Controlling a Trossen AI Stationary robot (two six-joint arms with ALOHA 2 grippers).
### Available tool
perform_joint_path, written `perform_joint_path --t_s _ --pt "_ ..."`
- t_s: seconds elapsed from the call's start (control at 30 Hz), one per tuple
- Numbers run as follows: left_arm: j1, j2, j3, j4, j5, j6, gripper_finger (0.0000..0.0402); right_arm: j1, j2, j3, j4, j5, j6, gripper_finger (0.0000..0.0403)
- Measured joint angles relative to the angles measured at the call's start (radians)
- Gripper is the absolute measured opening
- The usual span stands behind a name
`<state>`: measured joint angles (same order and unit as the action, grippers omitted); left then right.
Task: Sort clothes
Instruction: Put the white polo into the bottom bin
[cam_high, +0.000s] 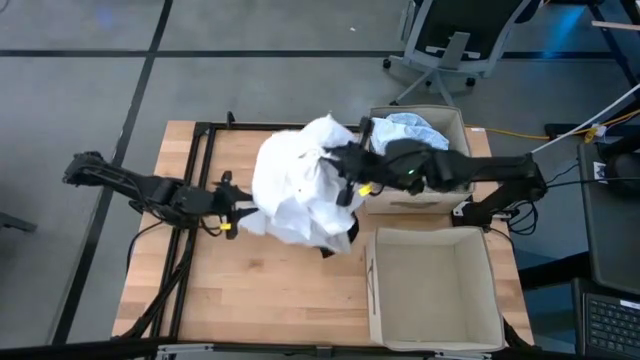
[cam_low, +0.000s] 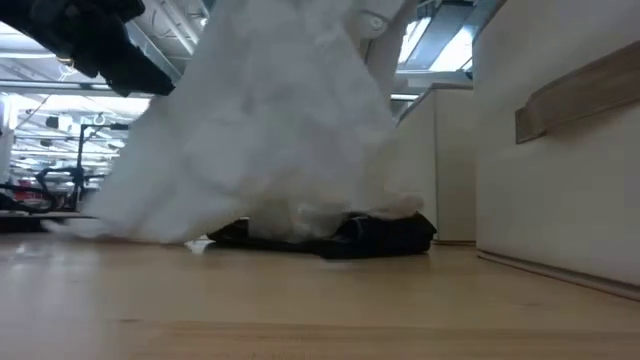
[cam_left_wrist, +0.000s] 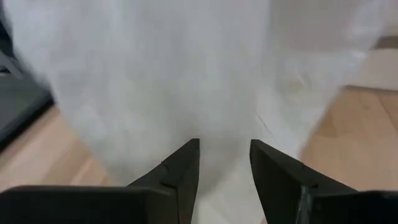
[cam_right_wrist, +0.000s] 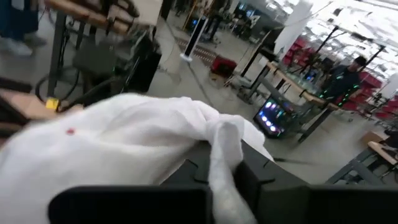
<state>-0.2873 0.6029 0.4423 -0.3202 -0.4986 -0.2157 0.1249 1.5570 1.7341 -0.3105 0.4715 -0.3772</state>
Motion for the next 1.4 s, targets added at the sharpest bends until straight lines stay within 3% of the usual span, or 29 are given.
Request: perform_joint_path --t_s 0.2,0.67,0.83,0.97,1.4 --pt "0.0 -0.055 0.0 -0.014 -0.043 0.04 0.0131 0.0 0.0 0.17 -0.098 0.008 -0.002 0.0027" --pt "0.0 -0.022 0.0 -0.014 -0.046 0.036 0.0131 0.001 0.0 0.529 -0.231 0.079 -0.102 0.0028" --pt "0.0 -0.003 0.0 -0.013 -0.046 0.031 0.0131 0.064 -0.001 0.623 -0.249 0.132 -0.103 0.0028" --pt "0.0 0.003 0.0 -0.013 -0.046 0.029 0.0131 0.172 -0.021 0.616 -0.223 0.248 -0.149 0.0028" --pt "0.0 0.003 0.0 -0.002 -0.046 0.014 0.0131 0.597 -0.028 0.622 -0.183 0.84 -0.213 0.0028"
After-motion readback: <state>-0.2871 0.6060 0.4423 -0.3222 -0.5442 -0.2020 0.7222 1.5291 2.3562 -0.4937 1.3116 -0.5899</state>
